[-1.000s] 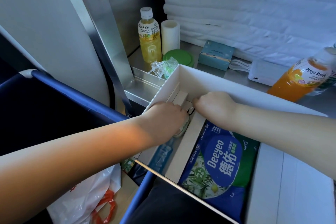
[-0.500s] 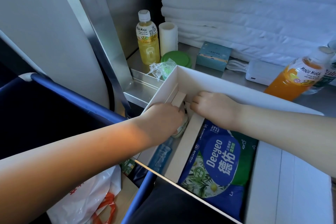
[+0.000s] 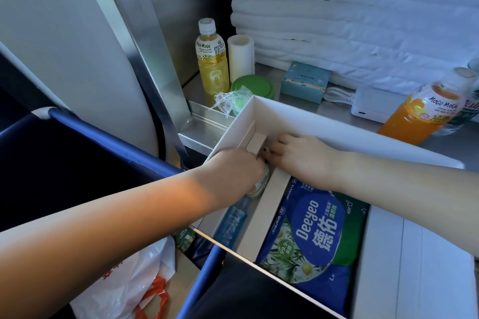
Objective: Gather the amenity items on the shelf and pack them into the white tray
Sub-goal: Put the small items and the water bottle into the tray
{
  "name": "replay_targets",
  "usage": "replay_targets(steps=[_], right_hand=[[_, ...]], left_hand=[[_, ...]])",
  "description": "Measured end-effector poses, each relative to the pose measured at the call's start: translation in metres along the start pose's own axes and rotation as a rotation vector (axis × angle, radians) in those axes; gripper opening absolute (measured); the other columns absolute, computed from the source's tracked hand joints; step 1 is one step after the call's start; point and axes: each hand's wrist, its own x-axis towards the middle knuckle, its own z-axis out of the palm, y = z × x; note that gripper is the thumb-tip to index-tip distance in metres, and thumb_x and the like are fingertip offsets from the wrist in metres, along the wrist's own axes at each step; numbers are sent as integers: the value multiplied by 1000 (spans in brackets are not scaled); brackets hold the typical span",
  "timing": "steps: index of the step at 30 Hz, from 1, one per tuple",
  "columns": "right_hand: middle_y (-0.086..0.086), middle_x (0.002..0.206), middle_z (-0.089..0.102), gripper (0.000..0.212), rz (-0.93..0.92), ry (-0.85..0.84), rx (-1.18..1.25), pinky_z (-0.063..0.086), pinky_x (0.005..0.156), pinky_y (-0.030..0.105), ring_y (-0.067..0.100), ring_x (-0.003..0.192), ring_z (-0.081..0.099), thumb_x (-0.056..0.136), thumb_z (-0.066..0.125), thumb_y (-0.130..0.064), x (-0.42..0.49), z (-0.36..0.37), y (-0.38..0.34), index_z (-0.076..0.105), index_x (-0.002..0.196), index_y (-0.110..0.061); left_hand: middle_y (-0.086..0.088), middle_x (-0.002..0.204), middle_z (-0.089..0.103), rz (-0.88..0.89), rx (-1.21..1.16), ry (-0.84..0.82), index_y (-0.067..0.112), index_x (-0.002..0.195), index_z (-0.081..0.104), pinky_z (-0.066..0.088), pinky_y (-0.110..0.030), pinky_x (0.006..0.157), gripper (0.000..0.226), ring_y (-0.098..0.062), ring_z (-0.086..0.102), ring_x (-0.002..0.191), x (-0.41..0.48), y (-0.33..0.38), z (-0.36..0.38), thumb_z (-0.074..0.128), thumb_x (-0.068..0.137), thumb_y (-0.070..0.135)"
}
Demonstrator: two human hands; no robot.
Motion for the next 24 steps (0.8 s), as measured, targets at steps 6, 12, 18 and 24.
replay_targets(steps=[6,12,18,24], right_hand=[[3,123,47,46,82,-34,51,47,86,39,23,112,45,90,43,-10,-12,-17,6,41,136,-14],[6,111,61,33,123,224,133,52,79,35,26,100,60,79,63,-8,-62,-59,18,62,112,-11],[7,124,55,36,233,359,93,40,93,33,24,112,51,91,51,-17,-101,-65,32,55,125,-9],[-2,123,58,45,404,241,473,39,90,21,15,109,54,92,52,-7,-110,-52,35,46,135,-20]], left_hand=[[-6,125,48,9,102,101,7,144,22,40,-35,90,61,-24,44,112,-9,3,-9,37,97,42],[-10,142,43,-10,-13,601,10,139,41,25,-40,112,55,-26,34,135,-16,-31,-37,49,91,36],[1,157,12,22,-221,508,18,149,13,-3,-28,116,61,-13,0,144,12,-35,-48,29,95,41],[3,147,33,10,-255,373,25,147,17,8,-23,107,53,-15,25,136,50,-31,-42,28,98,43]])
